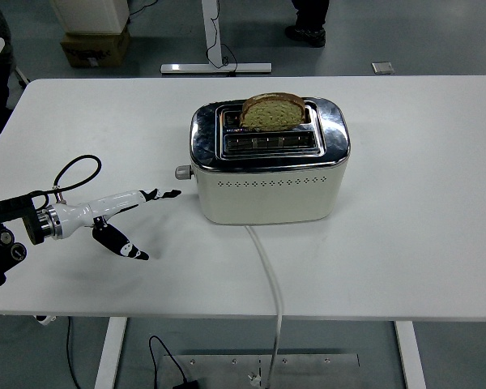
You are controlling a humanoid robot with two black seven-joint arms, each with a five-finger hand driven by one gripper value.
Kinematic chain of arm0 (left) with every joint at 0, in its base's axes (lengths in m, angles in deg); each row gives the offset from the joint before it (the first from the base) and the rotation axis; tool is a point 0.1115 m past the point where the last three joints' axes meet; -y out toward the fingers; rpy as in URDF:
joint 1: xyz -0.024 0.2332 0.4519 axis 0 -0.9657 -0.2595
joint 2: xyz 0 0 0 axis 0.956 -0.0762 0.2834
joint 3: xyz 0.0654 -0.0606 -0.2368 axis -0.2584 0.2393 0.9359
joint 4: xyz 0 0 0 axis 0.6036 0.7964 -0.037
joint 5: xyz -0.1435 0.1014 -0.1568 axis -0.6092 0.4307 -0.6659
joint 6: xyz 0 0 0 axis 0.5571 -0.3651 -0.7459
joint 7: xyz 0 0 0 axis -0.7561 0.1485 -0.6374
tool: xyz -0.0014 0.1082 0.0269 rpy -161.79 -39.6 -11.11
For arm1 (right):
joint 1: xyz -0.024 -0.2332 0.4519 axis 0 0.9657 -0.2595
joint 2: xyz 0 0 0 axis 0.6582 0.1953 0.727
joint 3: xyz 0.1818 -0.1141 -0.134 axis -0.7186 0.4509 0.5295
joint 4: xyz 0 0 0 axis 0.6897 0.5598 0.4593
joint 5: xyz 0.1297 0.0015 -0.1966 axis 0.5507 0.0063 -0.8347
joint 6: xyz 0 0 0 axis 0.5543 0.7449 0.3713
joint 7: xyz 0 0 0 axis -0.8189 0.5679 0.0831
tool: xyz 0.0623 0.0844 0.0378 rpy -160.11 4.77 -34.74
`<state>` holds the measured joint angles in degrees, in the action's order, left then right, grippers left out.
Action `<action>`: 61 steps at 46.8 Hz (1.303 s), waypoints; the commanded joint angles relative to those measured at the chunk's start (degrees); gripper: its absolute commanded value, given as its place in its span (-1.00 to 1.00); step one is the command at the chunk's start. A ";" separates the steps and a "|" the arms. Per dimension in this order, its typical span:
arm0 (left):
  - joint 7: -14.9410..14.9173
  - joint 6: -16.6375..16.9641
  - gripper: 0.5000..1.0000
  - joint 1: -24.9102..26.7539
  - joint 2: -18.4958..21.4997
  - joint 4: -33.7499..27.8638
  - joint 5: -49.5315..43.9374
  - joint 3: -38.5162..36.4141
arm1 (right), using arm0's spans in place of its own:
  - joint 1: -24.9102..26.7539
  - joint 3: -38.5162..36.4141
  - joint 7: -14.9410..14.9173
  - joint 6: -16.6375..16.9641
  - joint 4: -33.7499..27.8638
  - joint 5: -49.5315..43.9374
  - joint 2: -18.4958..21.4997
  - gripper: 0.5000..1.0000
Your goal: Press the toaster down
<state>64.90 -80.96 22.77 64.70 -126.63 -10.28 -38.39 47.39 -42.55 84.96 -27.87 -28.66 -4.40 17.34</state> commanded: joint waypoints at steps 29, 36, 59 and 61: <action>0.46 -0.59 1.00 3.94 6.49 0.32 -22.52 7.17 | 0.03 0.00 -0.03 0.00 0.00 -0.03 0.00 0.99; 0.46 -0.24 1.00 3.94 6.14 0.85 -23.75 10.86 | 0.03 0.00 -0.03 0.00 0.00 0.06 0.00 0.99; 0.37 0.02 1.00 4.20 -0.01 9.64 -47.13 12.36 | 0.03 0.00 -0.02 0.00 0.00 0.06 0.00 0.99; 0.37 0.02 1.00 4.20 -0.45 10.08 -48.97 12.36 | 0.03 0.00 0.06 0.00 0.00 -0.03 0.00 0.99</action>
<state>65.26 -80.94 26.98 64.83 -117.19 -57.02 -26.02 47.41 -42.55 84.99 -27.87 -28.65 -4.41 17.34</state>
